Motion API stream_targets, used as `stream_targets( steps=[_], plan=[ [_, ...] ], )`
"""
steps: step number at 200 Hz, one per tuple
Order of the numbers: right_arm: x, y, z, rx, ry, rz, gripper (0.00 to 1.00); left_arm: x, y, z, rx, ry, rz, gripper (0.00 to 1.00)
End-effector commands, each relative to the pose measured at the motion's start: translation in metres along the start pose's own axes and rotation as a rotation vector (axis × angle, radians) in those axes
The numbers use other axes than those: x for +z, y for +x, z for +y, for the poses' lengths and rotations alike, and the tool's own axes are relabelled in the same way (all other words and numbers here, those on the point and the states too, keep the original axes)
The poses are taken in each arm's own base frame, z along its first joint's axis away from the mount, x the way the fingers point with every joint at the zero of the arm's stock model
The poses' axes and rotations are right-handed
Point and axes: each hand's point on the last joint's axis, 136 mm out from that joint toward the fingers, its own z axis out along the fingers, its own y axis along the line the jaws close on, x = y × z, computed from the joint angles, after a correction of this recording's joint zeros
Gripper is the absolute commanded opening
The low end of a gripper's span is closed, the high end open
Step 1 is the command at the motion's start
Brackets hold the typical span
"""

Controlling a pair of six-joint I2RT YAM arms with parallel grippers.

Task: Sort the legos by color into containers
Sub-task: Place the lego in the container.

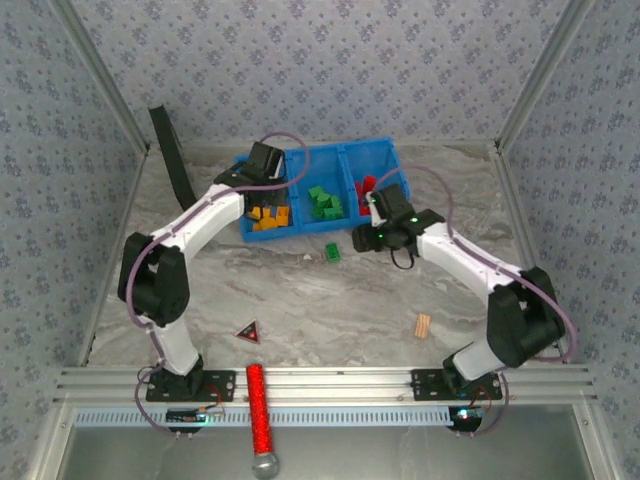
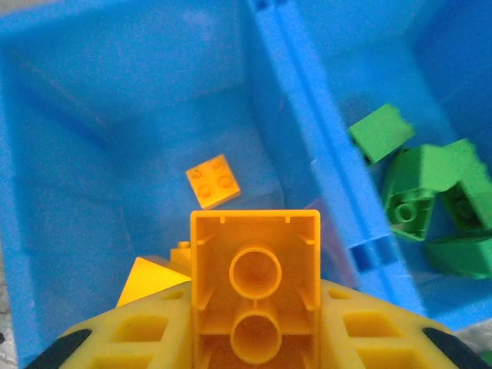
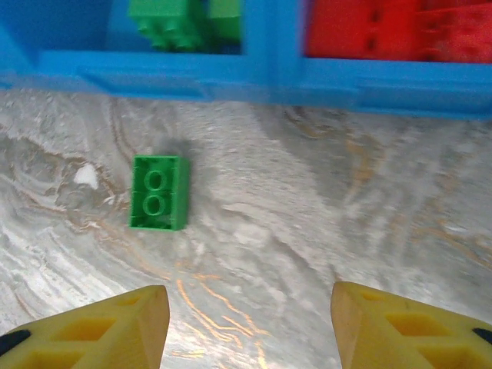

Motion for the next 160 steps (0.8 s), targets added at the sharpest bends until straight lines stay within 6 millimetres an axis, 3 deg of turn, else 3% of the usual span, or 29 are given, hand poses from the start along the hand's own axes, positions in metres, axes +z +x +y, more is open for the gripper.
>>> stream_targets(
  steps=[1, 51, 99, 160],
  plan=[
    [0.006, -0.009, 0.017, -0.075, 0.032, 0.005, 0.6, 0.017, 0.0, 0.013, -0.051, -0.022, 0.029, 0.27],
    [0.036, -0.008, 0.05, -0.194, 0.034, 0.051, 0.61, 0.063, 0.0, 0.032, -0.128, -0.025, 0.081, 0.27],
    [0.066, 0.001, 0.053, -0.258, 0.058, 0.101, 0.62, 0.106, 0.011, 0.034, -0.117, -0.048, 0.151, 0.3],
    [0.09, 0.007, 0.055, -0.249, 0.042, 0.125, 0.64, 0.116, 0.021, 0.033, -0.116, -0.042, 0.176, 0.5]
  ],
)
